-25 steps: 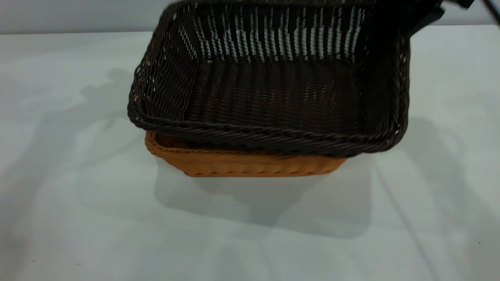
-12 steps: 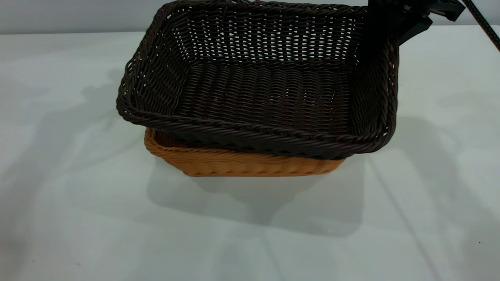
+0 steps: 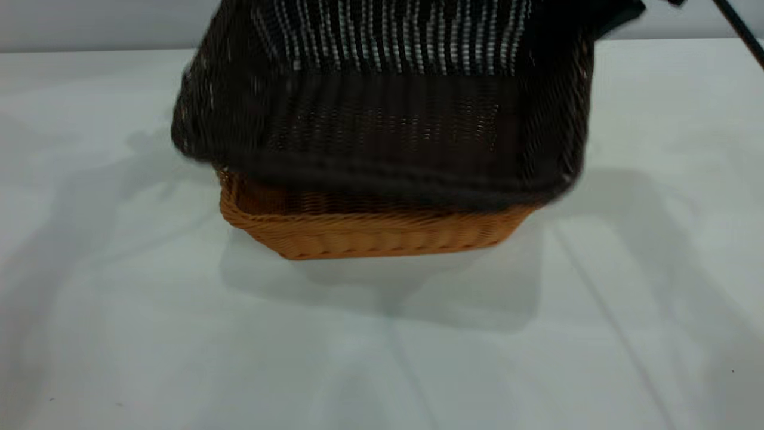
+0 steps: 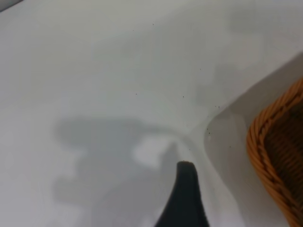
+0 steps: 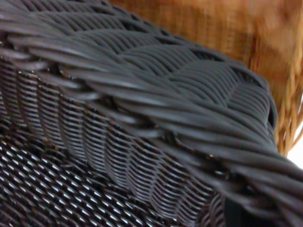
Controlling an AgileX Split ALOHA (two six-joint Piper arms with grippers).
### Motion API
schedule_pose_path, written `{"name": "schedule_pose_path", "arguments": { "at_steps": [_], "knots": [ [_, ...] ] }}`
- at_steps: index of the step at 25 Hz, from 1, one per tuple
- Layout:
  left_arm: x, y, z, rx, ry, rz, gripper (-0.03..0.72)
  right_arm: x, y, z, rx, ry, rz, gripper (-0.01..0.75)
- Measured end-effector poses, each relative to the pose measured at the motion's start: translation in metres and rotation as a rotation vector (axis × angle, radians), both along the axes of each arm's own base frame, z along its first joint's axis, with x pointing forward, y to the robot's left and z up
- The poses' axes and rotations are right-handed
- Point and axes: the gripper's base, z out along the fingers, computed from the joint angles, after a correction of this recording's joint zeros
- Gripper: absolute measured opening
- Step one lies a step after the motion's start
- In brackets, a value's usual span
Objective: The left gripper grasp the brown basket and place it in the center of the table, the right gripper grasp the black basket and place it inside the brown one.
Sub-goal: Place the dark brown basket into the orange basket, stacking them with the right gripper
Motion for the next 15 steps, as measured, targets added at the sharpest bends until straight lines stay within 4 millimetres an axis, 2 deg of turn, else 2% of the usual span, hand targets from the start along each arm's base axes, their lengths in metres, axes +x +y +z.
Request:
{"name": "schedule_pose_path", "arguments": {
  "at_steps": [3, 8, 11, 15],
  "knots": [
    [0.000, 0.000, 0.000, 0.000, 0.000, 0.000, 0.550, 0.005, 0.001, 0.006, 0.012, -0.029, -0.008, 0.110],
    [0.001, 0.000, -0.003, 0.001, 0.005, 0.000, 0.550, 0.005, 0.004, 0.004, 0.008, -0.033, 0.012, 0.110],
    [0.002, 0.000, -0.011, 0.001, 0.023, 0.001, 0.550, 0.006, 0.012, -0.003, 0.005, -0.042, 0.033, 0.110],
    [0.002, 0.000, -0.015, 0.002, 0.035, -0.001, 0.550, 0.007, 0.019, -0.023, 0.006, -0.013, 0.046, 0.110]
  ]
}}
